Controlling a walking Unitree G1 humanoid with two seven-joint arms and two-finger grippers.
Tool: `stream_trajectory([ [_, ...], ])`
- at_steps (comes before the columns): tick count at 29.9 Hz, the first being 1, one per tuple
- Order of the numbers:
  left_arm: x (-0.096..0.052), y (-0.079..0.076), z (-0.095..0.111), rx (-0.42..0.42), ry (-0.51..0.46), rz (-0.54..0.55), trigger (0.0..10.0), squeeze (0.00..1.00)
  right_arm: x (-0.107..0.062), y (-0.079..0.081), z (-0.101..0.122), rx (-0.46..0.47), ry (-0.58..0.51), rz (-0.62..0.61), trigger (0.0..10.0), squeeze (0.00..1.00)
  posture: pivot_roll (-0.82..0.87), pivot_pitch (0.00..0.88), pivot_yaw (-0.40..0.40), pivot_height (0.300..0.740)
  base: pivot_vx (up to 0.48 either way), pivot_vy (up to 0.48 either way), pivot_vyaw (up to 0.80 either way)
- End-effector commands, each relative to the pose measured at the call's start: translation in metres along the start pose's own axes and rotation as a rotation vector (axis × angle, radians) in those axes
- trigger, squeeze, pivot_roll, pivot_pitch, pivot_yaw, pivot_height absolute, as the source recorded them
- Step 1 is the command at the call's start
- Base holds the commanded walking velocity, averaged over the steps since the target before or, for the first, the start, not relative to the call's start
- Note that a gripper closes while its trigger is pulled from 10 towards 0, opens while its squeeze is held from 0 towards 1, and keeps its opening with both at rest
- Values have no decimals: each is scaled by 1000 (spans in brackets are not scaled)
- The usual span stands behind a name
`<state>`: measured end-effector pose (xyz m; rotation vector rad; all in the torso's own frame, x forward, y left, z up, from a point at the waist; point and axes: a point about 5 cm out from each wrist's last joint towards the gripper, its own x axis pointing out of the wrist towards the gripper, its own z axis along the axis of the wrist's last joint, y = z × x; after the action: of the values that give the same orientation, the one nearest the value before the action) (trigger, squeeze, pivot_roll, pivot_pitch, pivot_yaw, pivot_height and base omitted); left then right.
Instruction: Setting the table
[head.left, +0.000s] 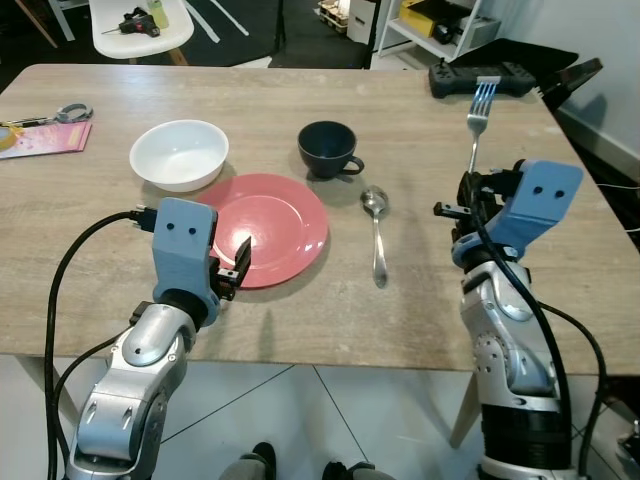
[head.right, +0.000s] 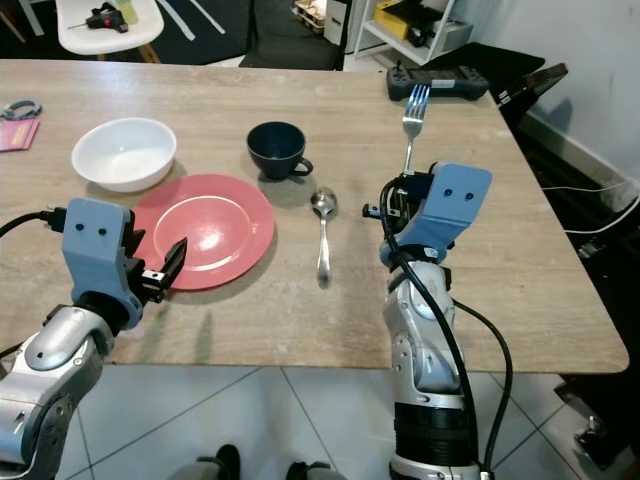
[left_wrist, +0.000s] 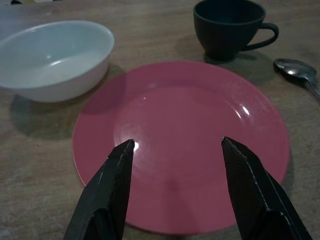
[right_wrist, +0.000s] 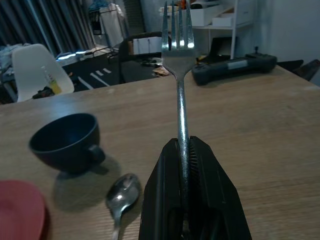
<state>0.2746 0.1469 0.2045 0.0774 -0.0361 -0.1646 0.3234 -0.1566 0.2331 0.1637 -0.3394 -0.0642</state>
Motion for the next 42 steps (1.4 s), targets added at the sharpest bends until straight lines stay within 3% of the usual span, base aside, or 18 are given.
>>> stream_trajectory([
  [1, -2, 3, -4, -3, 22, 7, 10000, 0, -1, 0, -2, 5, 7, -3, 10000, 0, 119, 174, 57, 740, 0, 0, 0],
  [17, -2, 3, -5, -7, 23, 5, 10000, 0, 1, -2, -3, -2, 5, -1, 10000, 0, 122, 168, 55, 740, 0, 0, 0],
  [26, 0, 5, -3, -6, 7, 21, 10000, 0, 0, -1, -3, -2, 8, 3, 10000, 0, 118, 164, 55, 740, 0, -404, 0],
  [42, -1, 3, -4, -21, 18, 4, 10000, 0, 1, -1, -3, -36, 11, 16, 10000, 0, 117, 163, 56, 740, 0, 0, 0],
])
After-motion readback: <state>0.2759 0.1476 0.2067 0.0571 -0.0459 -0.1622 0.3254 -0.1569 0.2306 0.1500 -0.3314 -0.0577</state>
